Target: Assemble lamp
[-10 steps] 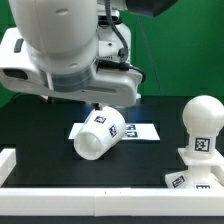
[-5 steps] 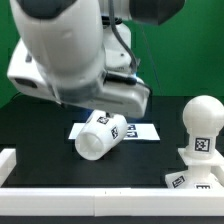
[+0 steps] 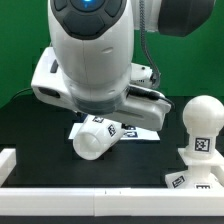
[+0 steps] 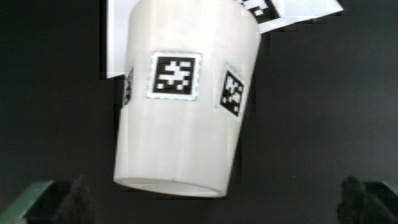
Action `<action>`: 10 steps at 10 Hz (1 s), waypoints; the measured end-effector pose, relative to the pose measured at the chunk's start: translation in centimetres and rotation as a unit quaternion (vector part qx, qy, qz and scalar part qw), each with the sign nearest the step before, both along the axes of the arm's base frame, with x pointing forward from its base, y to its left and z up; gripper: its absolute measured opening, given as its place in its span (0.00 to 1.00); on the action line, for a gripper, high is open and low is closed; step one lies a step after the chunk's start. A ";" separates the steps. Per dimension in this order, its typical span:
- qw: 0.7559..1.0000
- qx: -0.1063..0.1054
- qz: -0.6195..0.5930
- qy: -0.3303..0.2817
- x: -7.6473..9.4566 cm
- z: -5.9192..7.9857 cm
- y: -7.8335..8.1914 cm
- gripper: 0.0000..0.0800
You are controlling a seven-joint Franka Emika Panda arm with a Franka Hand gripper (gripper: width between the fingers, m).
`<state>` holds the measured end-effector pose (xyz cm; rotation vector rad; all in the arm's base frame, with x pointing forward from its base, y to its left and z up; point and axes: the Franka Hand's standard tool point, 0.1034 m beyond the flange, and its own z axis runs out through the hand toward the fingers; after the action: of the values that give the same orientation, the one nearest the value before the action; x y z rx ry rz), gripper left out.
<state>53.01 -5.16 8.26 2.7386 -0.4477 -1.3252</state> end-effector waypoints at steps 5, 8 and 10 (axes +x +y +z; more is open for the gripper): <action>0.997 0.035 -0.061 -0.028 0.1 -1.4 -0.6 0.87; 0.997 0.034 -0.065 -0.028 0.2 -1.6 -0.3 0.87; 0.997 0.030 -0.062 -0.029 0.0 -3.6 -0.3 0.87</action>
Offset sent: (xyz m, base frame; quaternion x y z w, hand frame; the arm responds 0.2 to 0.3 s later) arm 0.0021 0.0094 -0.0219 0.1763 0.0126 -0.0108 0.9842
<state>53.04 -5.42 4.68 2.8472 -0.6013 -1.3071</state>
